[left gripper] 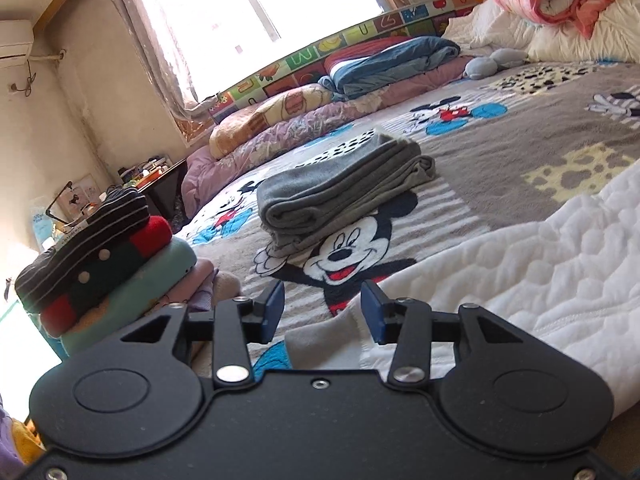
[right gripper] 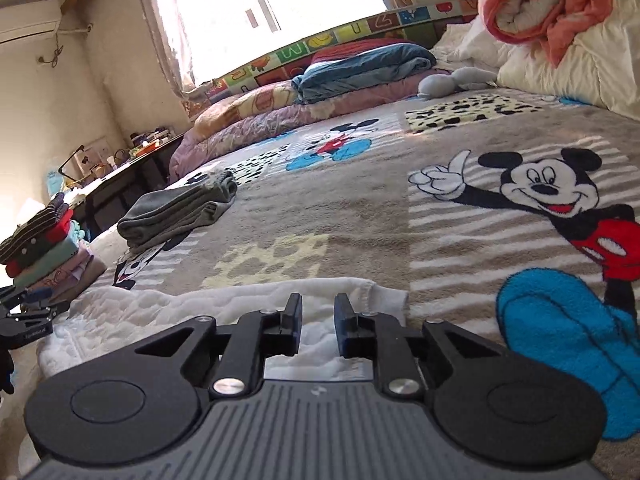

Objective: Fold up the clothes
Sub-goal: 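Release the folded sweatshirt and smooth the fold with both tools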

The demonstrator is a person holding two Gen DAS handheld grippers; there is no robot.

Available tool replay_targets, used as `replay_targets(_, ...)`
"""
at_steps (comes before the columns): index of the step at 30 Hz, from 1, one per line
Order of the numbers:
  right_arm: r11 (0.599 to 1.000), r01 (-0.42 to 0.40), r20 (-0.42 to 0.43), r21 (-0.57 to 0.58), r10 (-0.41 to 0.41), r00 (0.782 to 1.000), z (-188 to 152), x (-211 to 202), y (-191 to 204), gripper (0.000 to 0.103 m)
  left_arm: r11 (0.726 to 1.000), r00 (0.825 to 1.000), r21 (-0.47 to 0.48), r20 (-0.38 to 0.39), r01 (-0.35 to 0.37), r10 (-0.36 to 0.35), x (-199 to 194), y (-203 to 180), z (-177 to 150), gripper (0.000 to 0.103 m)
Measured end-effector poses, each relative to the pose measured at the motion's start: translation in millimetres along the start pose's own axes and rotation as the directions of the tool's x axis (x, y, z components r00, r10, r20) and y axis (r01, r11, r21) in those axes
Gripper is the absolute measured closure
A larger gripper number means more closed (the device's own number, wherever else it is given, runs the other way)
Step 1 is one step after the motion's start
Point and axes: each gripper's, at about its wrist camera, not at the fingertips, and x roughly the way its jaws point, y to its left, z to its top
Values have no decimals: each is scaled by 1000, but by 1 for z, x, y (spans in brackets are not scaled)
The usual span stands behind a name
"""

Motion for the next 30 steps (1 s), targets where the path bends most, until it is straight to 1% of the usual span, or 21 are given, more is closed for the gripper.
replay_targets(2, 998, -22, -19, -62, 21, 1000, -1, -2, 16, 79, 996, 997, -45, 22, 79, -79, -1, -5, 4, 60)
replay_targets(3, 997, -24, -45, -80, 20, 999, -3, 0, 21, 77, 989, 991, -68, -28, 129, -131, 11, -9, -1, 60)
replay_targets(4, 996, -17, -83, -84, 10, 996, -7, 3, 23, 76, 980, 979, -93, -82, 177, -185, 24, -13, -6, 58)
replay_targets(5, 997, -11, -121, -81, 2, 993, -12, 7, 24, 74, 967, 962, -121, -135, 223, -239, 37, -16, -11, 58)
replay_targets(7, 996, 2, -134, -87, -14, 991, -22, 5, 25, 74, 967, 966, -145, -121, 209, -227, 35, -18, -9, 57)
replay_targets(8, 995, 10, -135, -96, -23, 991, -24, 3, 26, 74, 967, 970, -155, -109, 201, -219, 31, -17, -2, 60)
replay_targets(9, 994, 19, -137, -105, -33, 990, -24, 0, 29, 74, 967, 976, -158, -64, 198, -210, 23, -19, 6, 61)
replay_targets(11, 995, 26, -130, -98, -39, 991, -27, -3, 30, 74, 955, 970, -174, -7, 239, -244, 15, -27, 14, 61)
replay_targets(12, 996, 26, -124, -88, -37, 992, -30, -3, 29, 74, 943, 959, -178, 4, 281, -285, 16, -34, 15, 60)
replay_targets(13, 996, 26, -119, -84, -36, 992, -31, -3, 28, 74, 938, 950, -168, -15, 304, -311, 20, -41, 13, 58)
replay_targets(14, 996, 26, -116, -85, -35, 993, -32, -3, 28, 74, 939, 945, -155, -69, 308, -321, 30, -50, 8, 56)
replay_targets(16, 996, 22, -102, -81, -30, 994, -34, -4, 26, 74, 932, 938, -188, -99, 311, -333, 44, -55, -3, 54)
replay_targets(18, 997, 14, -76, -75, -20, 997, -38, -5, 23, 74, 908, 927, -263, -101, 325, -361, 45, -38, 2, 51)
replay_targets(19, 997, 7, -64, -74, -12, 998, -40, -6, 22, 74, 907, 932, -279, -90, 315, -352, 42, -30, 2, 51)
replay_targets(21, 998, -10, -44, -63, 7, 999, -43, -8, 19, 73, 922, 946, -287, -115, 261, -304, 46, -11, -7, 51)
replay_targets(23, 998, -15, -38, -54, 13, 999, -43, -8, 17, 73, 914, 960, -364, -136, 182, -245, 54, 23, -22, 51)
replay_targets(24, 998, -15, -33, -55, 13, 999, -44, -8, 18, 73, 912, 977, -398, -136, 97, -164, 53, 42, -27, 60)
replay_targets(25, 998, -13, -29, -57, 12, 1000, -45, -8, 18, 73, 915, 987, -402, -141, 20, -83, 50, 54, -30, 61)
replay_targets(26, 998, -14, -25, -57, 13, 1000, -45, -8, 19, 73, 919, 987, -390, -158, -56, -7, 47, 68, -34, 61)
replay_targets(29, 999, -33, -15, -30, 33, 999, -46, -9, 14, 73, 888, 989, -454, -150, -70, 2, 32, 96, -41, 61)
replay_targets(30, 999, -41, -12, -20, 41, 999, -47, -9, 12, 73, 882, 991, -469, -132, -40, -25, 27, 97, -40, 61)
